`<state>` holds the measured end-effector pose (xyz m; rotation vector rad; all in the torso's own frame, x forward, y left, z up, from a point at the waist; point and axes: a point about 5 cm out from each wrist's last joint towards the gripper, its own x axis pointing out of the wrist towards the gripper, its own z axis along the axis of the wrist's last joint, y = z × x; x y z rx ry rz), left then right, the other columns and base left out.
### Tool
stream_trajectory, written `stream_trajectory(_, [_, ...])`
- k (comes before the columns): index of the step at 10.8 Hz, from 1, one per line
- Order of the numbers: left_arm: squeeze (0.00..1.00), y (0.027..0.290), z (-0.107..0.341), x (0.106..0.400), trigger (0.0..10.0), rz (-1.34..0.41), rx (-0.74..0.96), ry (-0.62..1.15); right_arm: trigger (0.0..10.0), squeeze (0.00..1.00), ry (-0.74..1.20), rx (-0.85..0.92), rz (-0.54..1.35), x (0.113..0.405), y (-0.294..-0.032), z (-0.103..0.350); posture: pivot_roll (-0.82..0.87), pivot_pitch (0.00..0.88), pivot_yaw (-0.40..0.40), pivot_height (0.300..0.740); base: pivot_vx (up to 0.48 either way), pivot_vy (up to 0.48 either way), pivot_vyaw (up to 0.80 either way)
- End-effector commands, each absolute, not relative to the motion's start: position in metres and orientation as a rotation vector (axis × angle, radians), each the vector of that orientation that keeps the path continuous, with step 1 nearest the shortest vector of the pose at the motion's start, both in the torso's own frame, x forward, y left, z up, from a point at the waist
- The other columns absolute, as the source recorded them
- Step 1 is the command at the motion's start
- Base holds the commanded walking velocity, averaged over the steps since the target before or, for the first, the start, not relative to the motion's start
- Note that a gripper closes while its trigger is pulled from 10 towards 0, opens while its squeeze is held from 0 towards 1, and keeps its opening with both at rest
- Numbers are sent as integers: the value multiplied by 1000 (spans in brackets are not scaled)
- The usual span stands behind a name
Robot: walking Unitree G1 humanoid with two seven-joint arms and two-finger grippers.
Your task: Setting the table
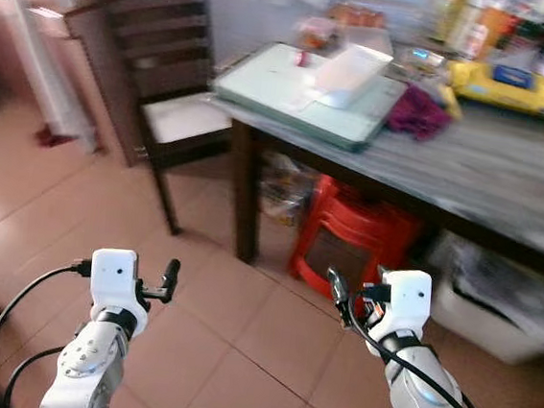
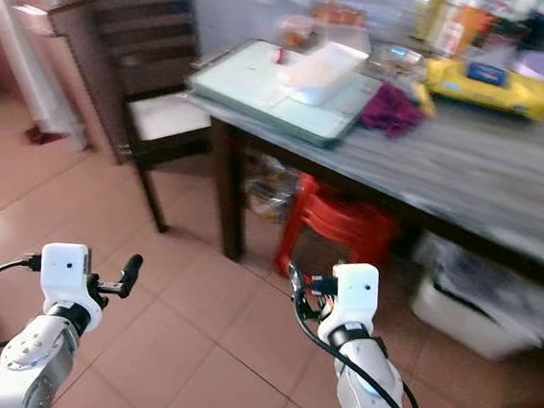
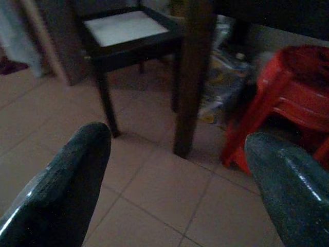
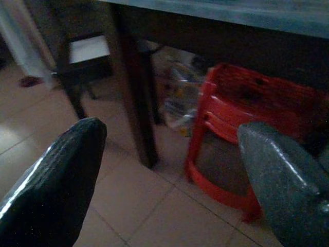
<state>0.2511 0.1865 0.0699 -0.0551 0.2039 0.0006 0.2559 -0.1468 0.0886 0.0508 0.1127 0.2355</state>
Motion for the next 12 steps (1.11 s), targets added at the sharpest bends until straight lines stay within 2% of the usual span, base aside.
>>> stream_trajectory(1, [0, 187, 70, 252, 10000, 6, -37, 212, 10000, 0, 115, 57, 225, 256, -149, 89, -32, 136, 37, 740, 0, 0, -400])
stream_trajectory(6, [0, 183, 70, 253, 10000, -2, -9, 220, 10000, 0, 121, 64, 215, 257, -148, 87, -33, 139, 46, 740, 0, 0, 0])
stream_trajectory(12, [0, 182, 75, 256, 10000, 8, -10, 215, 10000, 0, 125, 92, 195, 258, -150, 88, -31, 138, 44, 740, -299, 0, 0])
